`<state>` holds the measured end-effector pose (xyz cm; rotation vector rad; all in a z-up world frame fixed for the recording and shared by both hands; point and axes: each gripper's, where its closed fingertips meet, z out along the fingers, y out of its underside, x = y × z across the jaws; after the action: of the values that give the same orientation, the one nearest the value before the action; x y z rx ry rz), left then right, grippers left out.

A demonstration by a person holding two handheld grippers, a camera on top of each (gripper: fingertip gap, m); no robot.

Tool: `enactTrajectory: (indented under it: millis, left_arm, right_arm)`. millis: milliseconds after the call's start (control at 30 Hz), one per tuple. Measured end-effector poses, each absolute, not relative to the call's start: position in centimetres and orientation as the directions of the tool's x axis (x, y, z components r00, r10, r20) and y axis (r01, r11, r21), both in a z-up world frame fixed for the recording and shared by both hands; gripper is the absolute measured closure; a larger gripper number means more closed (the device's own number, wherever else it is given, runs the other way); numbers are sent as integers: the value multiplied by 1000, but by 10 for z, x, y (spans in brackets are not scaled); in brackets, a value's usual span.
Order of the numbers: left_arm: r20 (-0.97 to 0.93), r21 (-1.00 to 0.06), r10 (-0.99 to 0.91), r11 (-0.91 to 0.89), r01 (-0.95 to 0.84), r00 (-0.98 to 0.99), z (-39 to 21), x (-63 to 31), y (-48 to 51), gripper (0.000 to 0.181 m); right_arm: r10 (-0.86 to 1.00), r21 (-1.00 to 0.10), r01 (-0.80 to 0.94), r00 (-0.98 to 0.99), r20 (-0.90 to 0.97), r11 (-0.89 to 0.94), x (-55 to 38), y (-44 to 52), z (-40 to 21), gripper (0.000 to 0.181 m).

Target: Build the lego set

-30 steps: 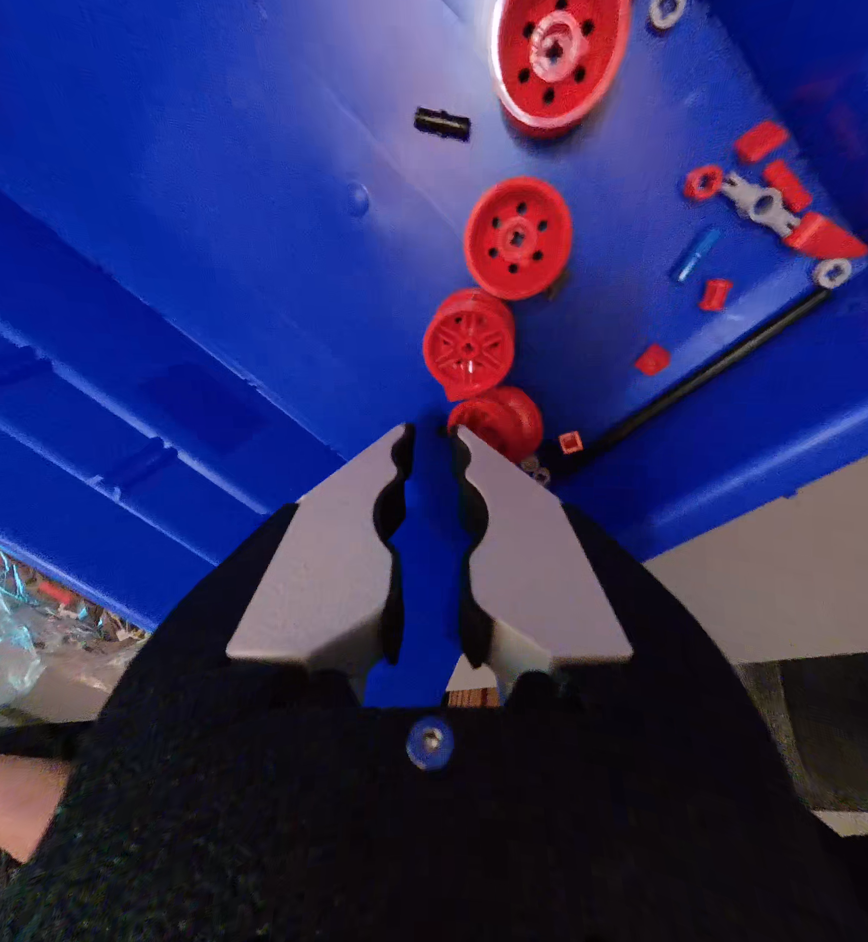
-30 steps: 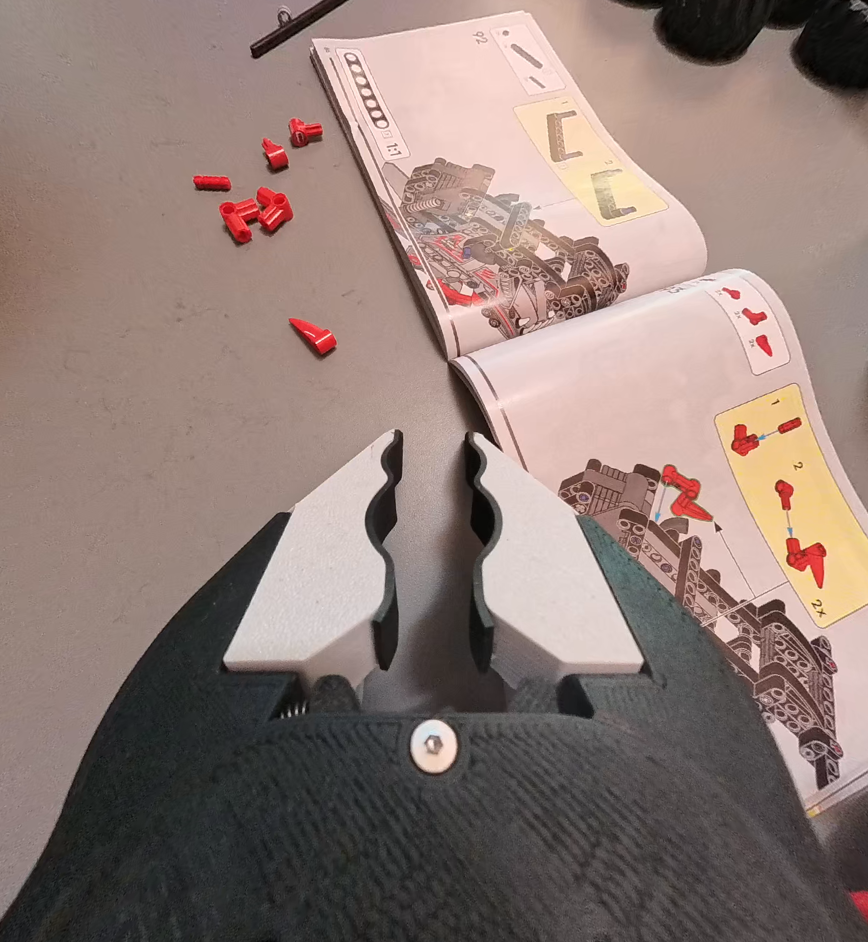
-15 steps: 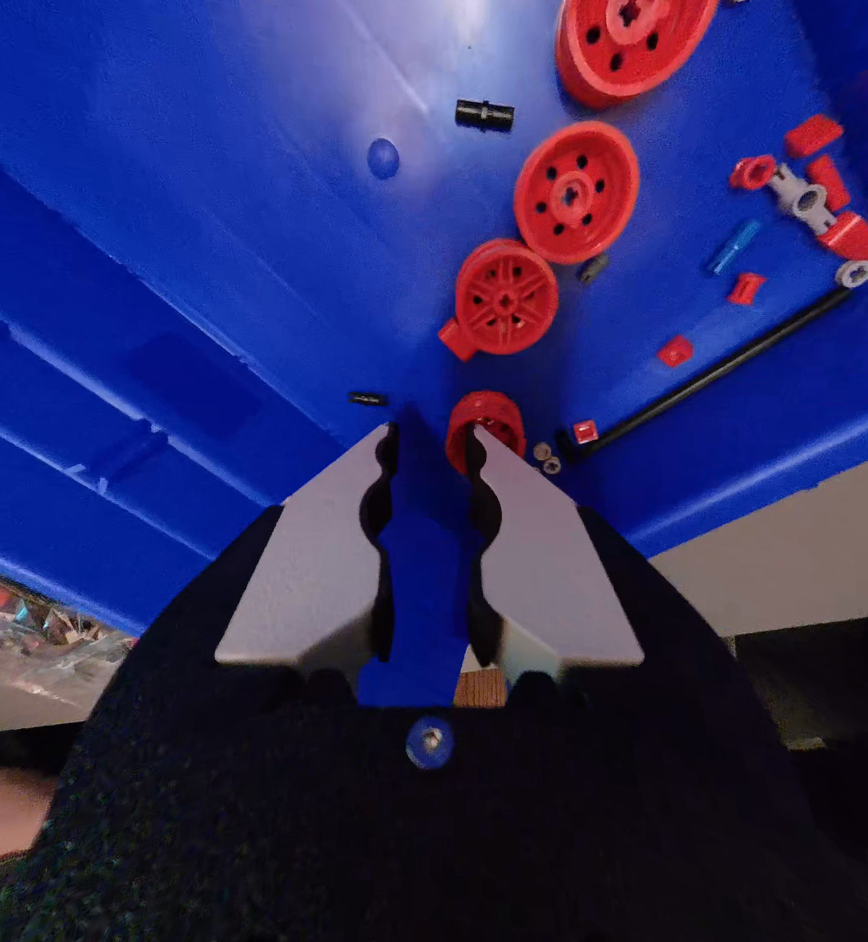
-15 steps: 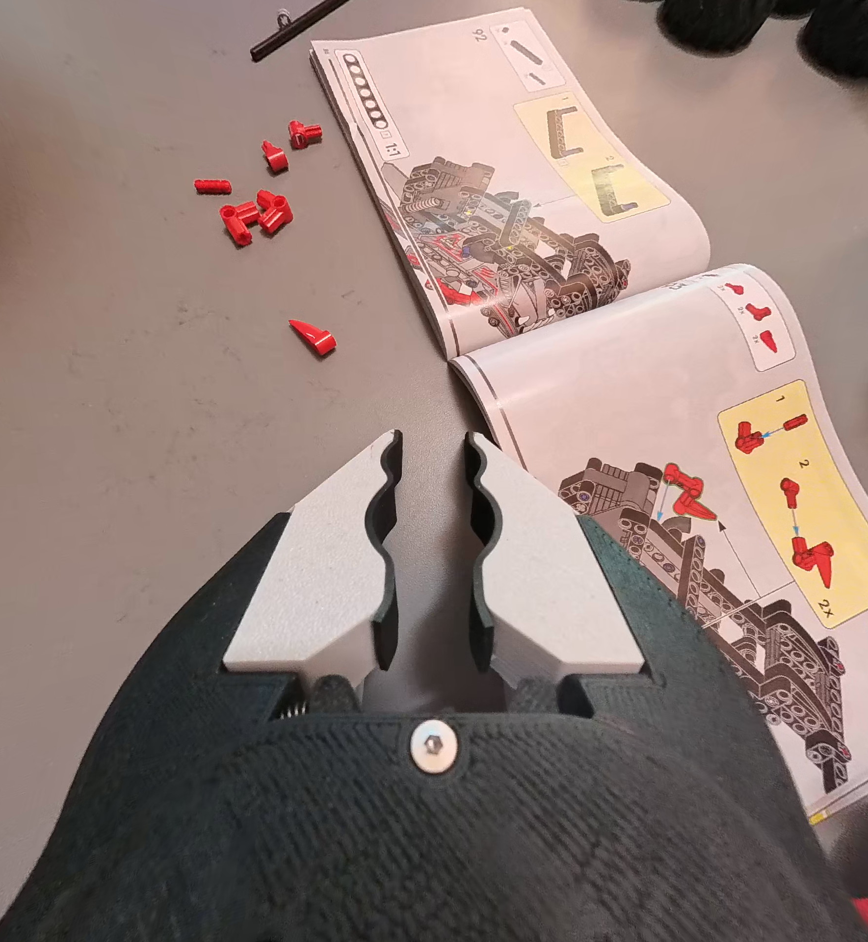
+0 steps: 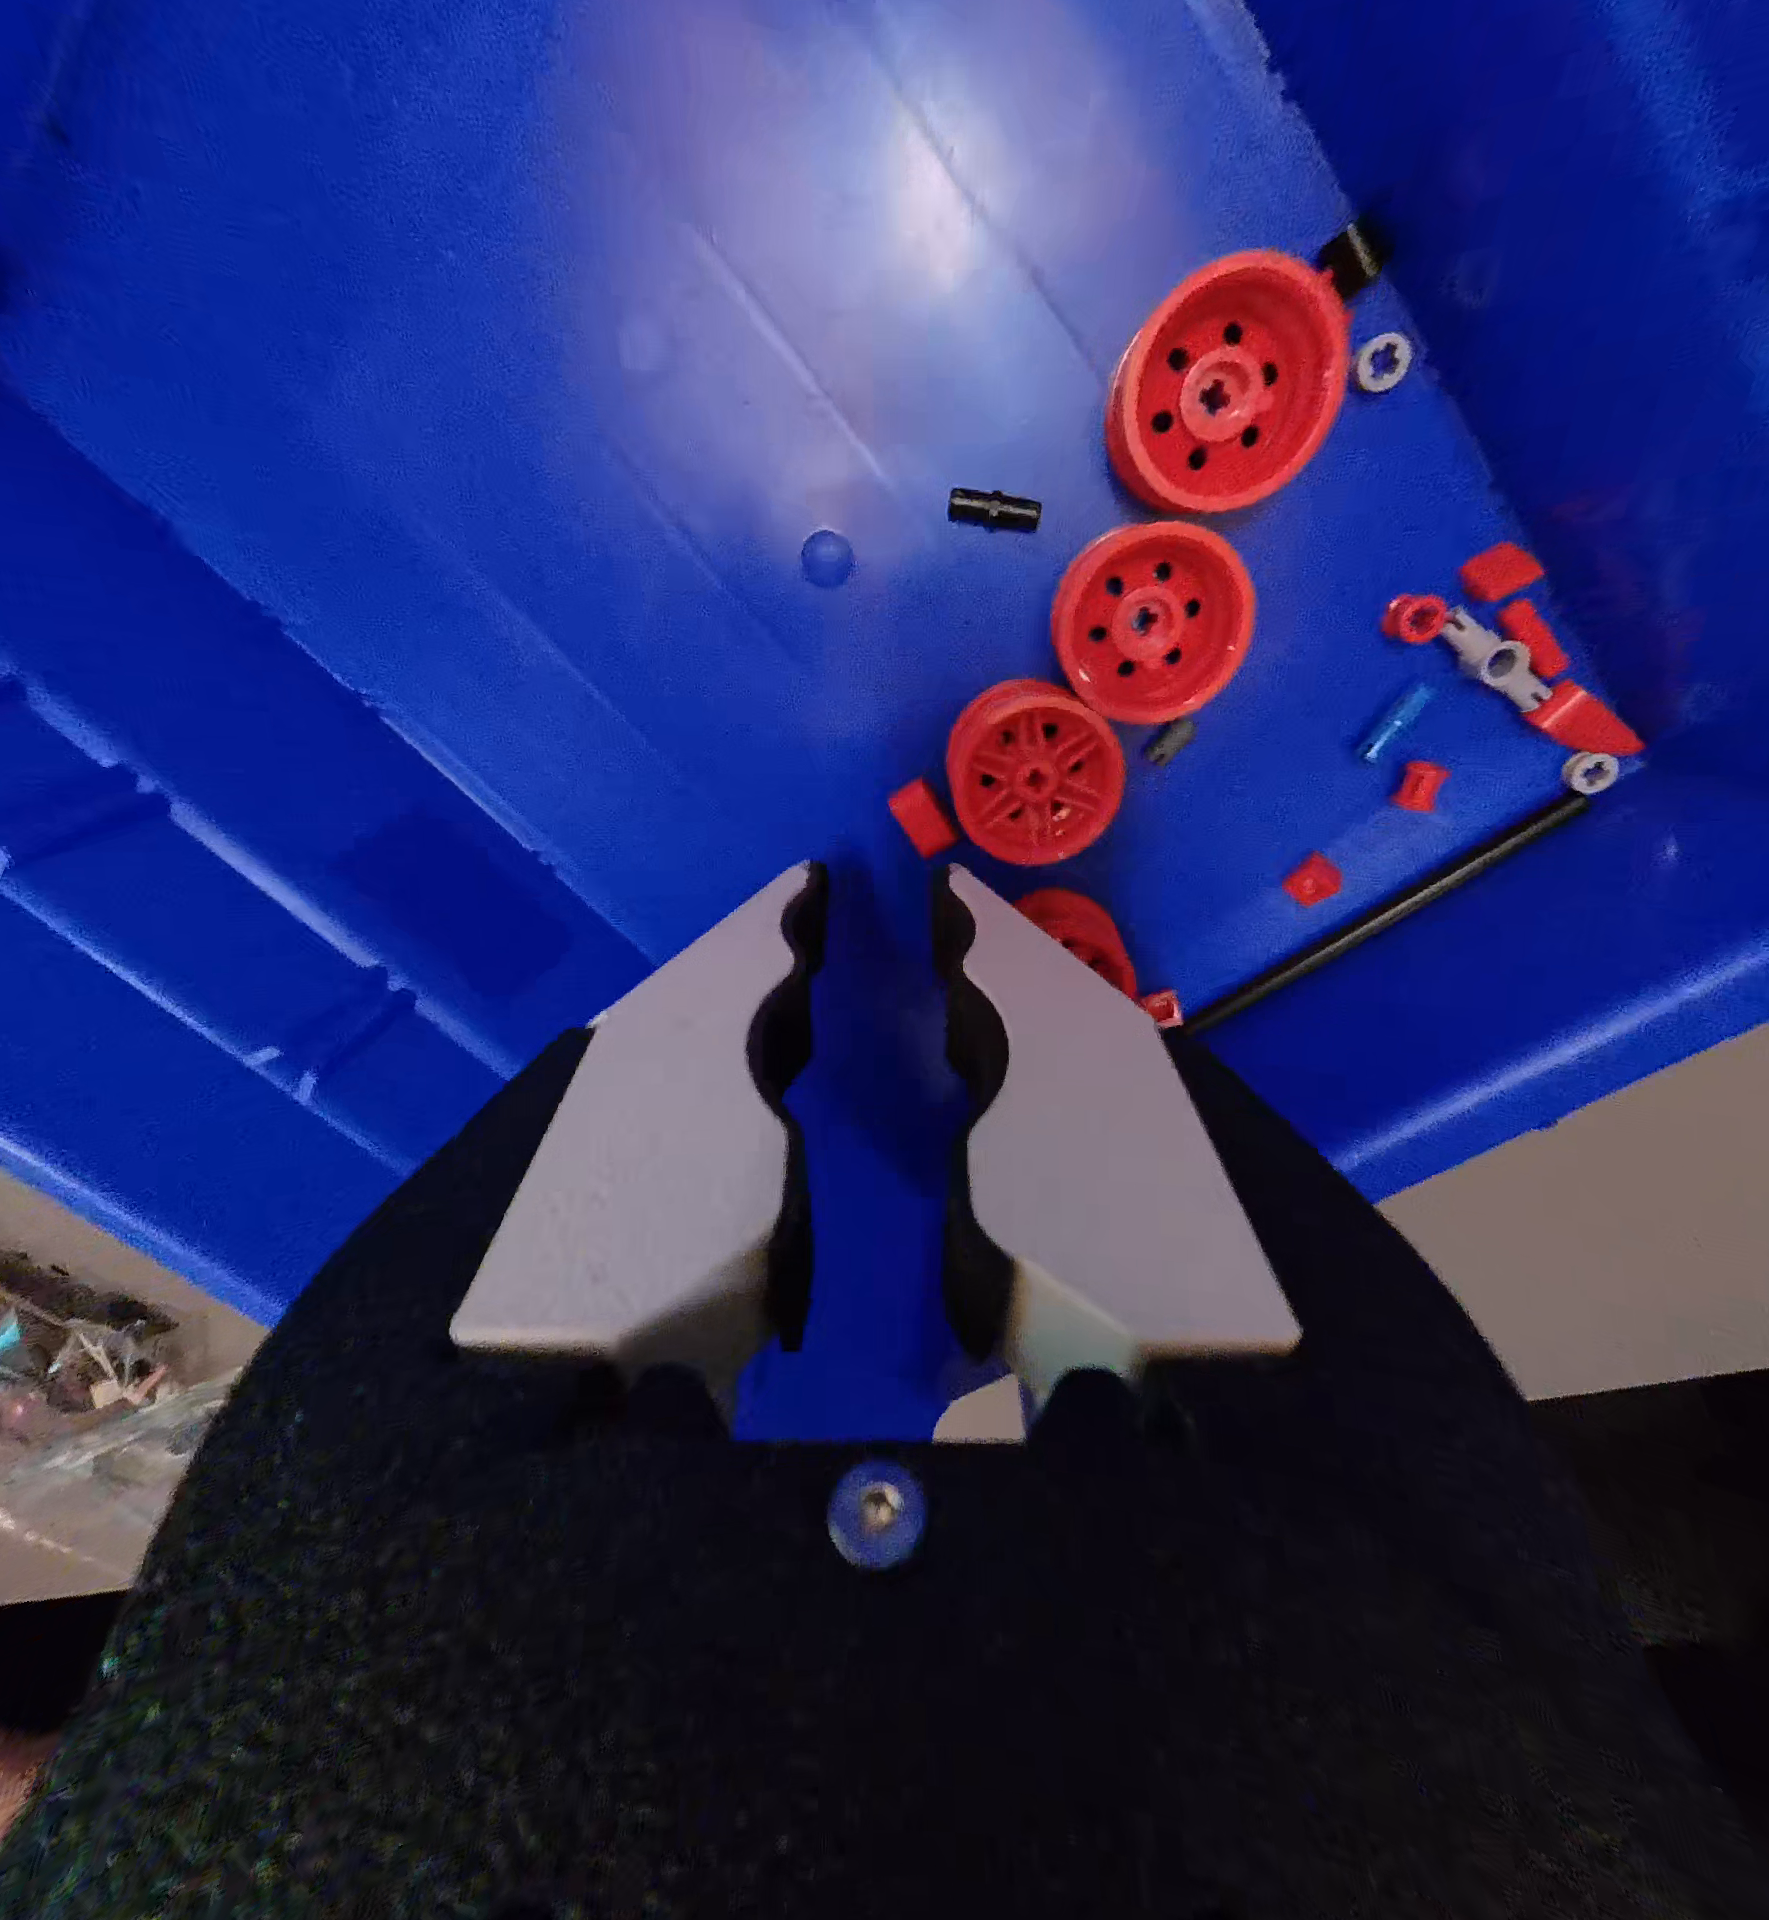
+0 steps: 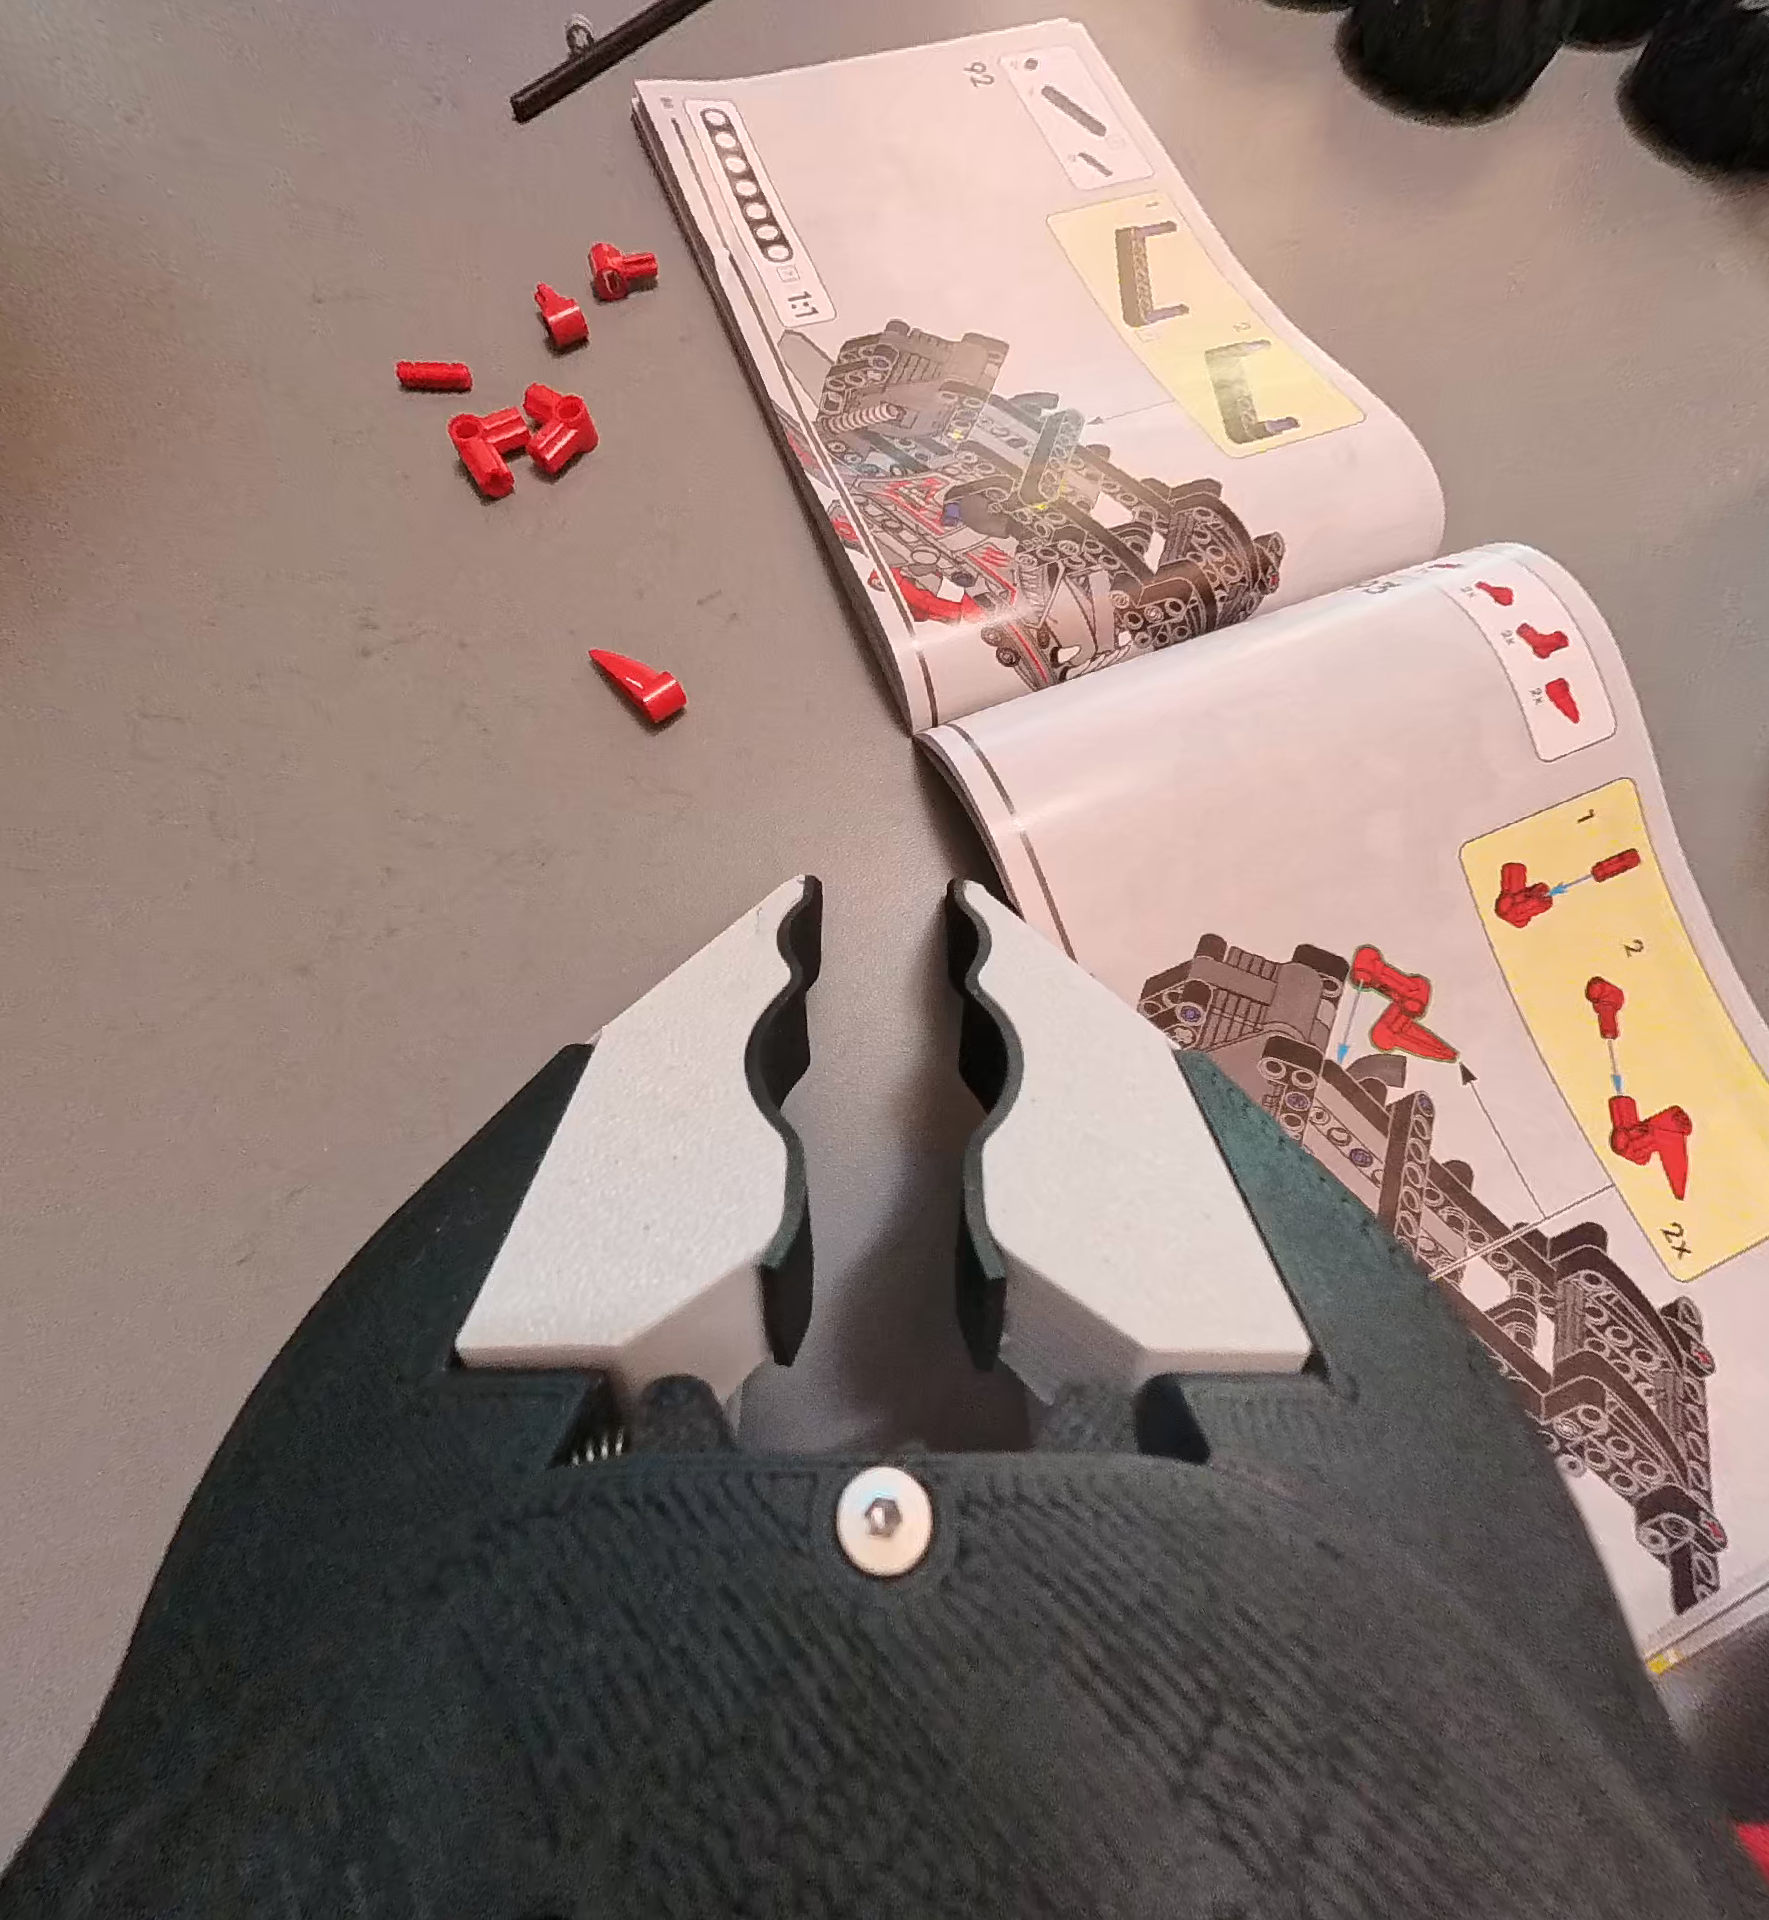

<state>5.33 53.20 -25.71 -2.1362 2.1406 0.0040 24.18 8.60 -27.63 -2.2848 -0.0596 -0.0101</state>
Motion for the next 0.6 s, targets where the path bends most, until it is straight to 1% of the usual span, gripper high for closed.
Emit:
enactTrajectory:
  millis: [67, 133, 267, 300, 367, 533, 600]
  left_arm:
    - [-74, -57, -997, -2, -998, 6, -264, 52, 532, 163]
    - [-29, -54, -1000, -5, -999, 7, -271, 53, 526, 163]
    - [-25, -44, -1000, -7, -999, 8, -280, 53, 525, 163]
    - [-27, -58, -1000, -5, -998, 6, -280, 55, 525, 163]
    - [-38, -74, -999, 0, -997, 3, -280, 59, 527, 173]
    - [-94, -111, -995, 32, -993, -21, -277, 62, 534, 175]
    - [-127, -145, -992, 40, -989, -21, -270, 64, 538, 175]
  right_arm:
    - [39, -755, 32, 999, 9, -655, 242, 86, -276, 158]
    - [40, -755, 34, 999, 11, -655, 242, 86, -276, 158]
    - [41, -755, 47, 999, 27, -654, 242, 86, -276, 158]
    - [41, -755, 46, 999, 26, -654, 242, 86, -276, 158]
    - [41, -755, 38, 999, 15, -655, 242, 86, -276, 158]
    - [41, -755, 44, 999, 23, -654, 242, 86, -276, 158]
    - [41, -755, 46, 999, 25, -654, 242, 86, -276, 158]
